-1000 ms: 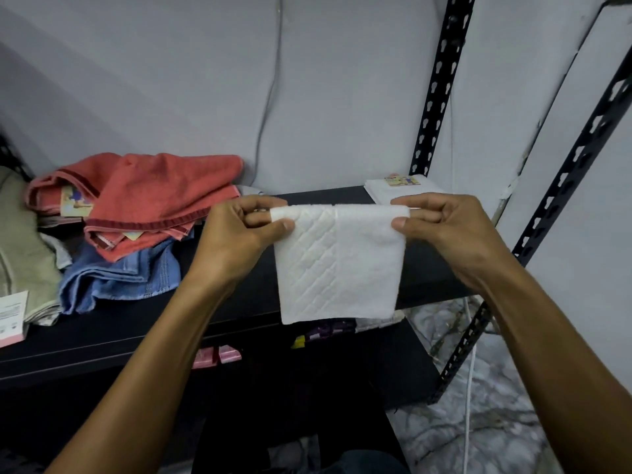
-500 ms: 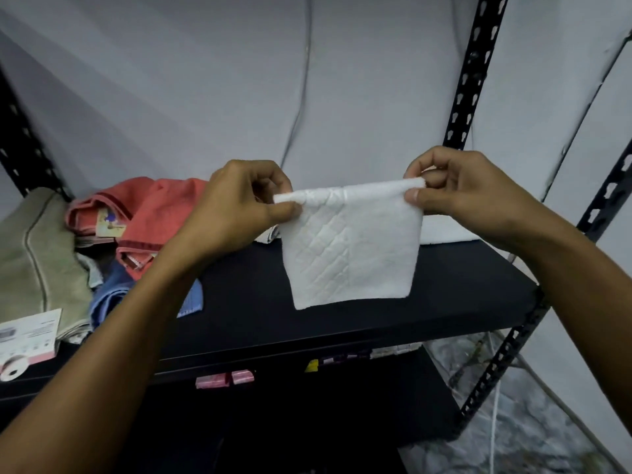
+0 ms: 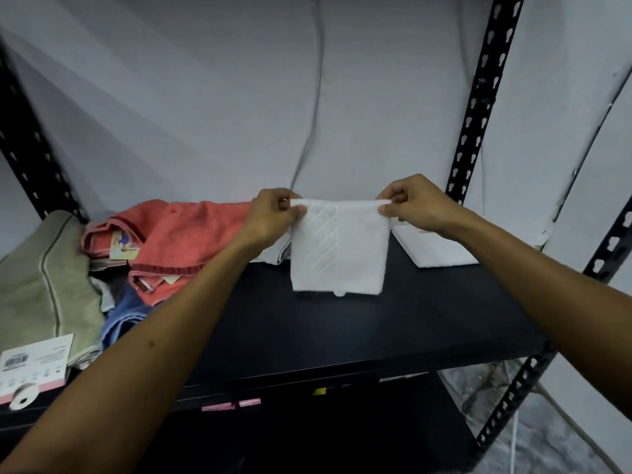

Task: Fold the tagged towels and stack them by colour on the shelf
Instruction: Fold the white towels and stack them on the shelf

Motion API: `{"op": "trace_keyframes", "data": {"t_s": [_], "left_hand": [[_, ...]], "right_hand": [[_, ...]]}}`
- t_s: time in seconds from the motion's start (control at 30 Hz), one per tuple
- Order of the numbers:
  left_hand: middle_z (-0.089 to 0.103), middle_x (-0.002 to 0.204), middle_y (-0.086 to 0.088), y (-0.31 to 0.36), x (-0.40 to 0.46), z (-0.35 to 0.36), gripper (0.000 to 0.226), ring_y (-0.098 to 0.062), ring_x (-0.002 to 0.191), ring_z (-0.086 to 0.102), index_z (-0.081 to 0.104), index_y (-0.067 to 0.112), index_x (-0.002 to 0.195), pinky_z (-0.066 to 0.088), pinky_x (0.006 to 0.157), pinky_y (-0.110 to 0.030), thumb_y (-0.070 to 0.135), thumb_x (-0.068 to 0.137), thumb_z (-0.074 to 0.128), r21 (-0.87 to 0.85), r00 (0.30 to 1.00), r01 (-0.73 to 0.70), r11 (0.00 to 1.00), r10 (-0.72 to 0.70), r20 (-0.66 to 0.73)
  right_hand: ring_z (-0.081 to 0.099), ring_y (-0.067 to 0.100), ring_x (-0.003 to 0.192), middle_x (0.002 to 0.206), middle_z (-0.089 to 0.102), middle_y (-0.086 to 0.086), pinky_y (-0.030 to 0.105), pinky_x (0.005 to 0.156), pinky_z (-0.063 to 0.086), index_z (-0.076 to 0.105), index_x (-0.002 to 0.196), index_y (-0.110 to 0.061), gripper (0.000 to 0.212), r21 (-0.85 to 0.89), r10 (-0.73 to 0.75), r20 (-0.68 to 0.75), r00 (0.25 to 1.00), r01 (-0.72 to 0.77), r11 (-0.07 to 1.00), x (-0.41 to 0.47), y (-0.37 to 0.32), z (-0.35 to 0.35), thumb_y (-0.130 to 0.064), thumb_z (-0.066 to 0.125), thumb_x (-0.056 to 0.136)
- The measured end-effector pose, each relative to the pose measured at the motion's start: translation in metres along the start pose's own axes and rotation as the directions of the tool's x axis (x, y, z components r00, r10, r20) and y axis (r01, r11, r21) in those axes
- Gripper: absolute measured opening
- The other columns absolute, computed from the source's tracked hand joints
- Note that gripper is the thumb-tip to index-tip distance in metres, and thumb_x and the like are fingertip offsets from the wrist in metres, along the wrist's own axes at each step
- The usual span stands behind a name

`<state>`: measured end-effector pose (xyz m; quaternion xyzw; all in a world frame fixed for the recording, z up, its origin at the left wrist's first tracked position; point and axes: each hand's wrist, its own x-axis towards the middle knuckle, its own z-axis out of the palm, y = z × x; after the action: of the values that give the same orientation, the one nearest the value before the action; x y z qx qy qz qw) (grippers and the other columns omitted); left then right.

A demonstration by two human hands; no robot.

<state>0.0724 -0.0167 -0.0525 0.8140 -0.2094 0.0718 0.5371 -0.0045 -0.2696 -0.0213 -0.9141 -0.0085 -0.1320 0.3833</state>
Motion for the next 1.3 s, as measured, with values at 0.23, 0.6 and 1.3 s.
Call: {"op": "trace_keyframes", "data": {"t_s": [0.23,0.6,1.3], "left_hand": [[0.074,0.096,-0.009,-0.03,-0.025,0.026,0.021,-0.026,0.083,0.067,0.071,0.005,0.102,0.051,0.076,-0.036,0.015,0.089,0.06,0.422,0.646,-0.712,0.561,0.759,0.082],[0.069,0.119,0.002,-0.086,-0.107,0.054,0.024,-0.011,0.117,0.06,0.071,0.015,0.106,0.049,0.097,-0.033,0.014,0.084,0.062,0.209,0.657,-0.722,0.659,0.559,0.506],[0.0,0.165,-0.003,-0.08,-0.08,0.075,0.092,-0.014,0.151,-0.003,0.007,0.015,0.157,0.002,0.123,-0.043,0.073,0.09,0.034,0.615,0.868,-0.248,0.749,-0.11,0.484]], "right_hand": [[0.062,0.013,0.09,0.094,0.068,-0.004,0.013,0.076,0.043,0.068,0.098,-0.014,0.013,-0.196,-0.249,-0.217,0.944,0.208,0.958,0.003,0.049,0.018,-0.006,0.062,0.089],[0.055,0.013,0.107,0.114,0.062,-0.009,0.034,0.088,0.049,0.074,0.095,-0.017,0.02,-0.322,-0.278,-0.018,0.96,0.258,0.911,-0.116,0.138,0.06,-0.005,0.075,0.079],[-0.014,0.004,0.148,0.163,-0.011,-0.009,0.032,0.122,-0.001,-0.001,0.157,-0.019,0.063,-0.496,0.03,0.412,0.911,0.196,0.846,-0.038,0.097,0.103,-0.044,0.023,0.105]]}}
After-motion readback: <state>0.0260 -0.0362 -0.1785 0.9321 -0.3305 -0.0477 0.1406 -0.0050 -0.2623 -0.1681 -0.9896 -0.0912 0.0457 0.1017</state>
